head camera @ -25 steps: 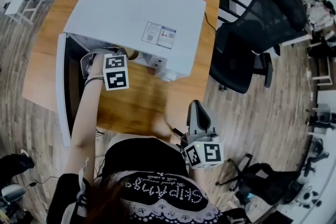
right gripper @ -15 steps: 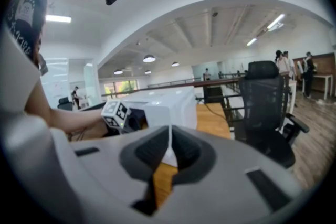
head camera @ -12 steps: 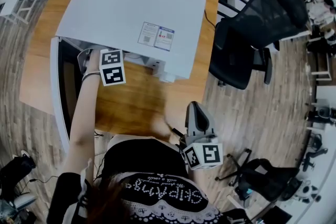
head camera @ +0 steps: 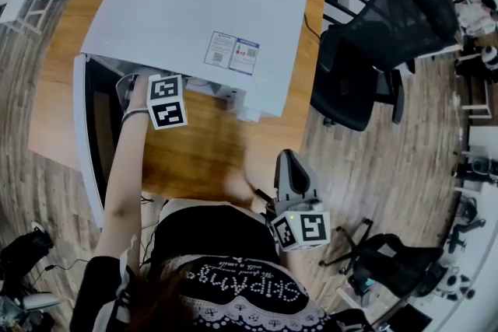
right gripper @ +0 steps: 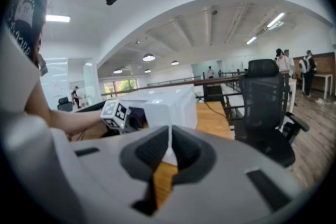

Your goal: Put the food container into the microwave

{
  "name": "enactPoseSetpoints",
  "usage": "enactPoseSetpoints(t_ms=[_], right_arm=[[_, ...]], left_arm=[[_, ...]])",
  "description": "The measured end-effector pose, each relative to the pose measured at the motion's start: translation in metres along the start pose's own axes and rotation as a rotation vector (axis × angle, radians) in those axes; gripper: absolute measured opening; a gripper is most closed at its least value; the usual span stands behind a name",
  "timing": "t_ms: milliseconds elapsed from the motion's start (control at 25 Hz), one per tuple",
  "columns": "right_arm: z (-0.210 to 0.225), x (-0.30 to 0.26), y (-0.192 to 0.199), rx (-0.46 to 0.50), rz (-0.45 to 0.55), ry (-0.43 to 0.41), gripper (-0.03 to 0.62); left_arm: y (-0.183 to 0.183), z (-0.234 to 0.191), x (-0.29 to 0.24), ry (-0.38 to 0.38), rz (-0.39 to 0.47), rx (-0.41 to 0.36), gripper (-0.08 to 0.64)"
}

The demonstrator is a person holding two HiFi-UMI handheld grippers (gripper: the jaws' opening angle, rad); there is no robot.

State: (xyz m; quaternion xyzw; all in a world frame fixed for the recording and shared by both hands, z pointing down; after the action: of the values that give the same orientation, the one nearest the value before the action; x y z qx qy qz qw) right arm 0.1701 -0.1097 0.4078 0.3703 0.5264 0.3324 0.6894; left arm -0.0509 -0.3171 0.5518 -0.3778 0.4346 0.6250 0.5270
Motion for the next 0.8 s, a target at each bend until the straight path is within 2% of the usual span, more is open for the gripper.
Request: enactPoseSetpoints(t_ms=[120, 280, 800], right_arm=[[0.0, 0.0, 0.0, -0.001, -0.001, 0.002, 0.038], [0.0, 0.002, -0.001, 0.002, 0.002, 0.0, 0.038], [-0.003, 0.004, -0.001, 0.011, 0.011, -0.01, 0.038]], left_arm=[[0.0, -0.001, 0.001, -0.043, 0.003, -0.013, 0.056], [-0.001, -0.001, 0.004, -0.073, 0.02, 0.0, 0.146], [-0.001, -0.001, 0.018, -0.111, 0.035, 0.026, 0.153]])
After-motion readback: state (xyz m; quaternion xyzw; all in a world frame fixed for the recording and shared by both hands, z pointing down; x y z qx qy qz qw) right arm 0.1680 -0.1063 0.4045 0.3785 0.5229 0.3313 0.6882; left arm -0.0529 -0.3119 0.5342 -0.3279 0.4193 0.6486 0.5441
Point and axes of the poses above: the fingertips, and each gripper's own axes: x backward along the fingers, z to its right, y out of its underside, the point moved 5 cm from there along x, backward along the fingers, and after that the axes turned 8 degrees about -z, right-handed, at the moved point
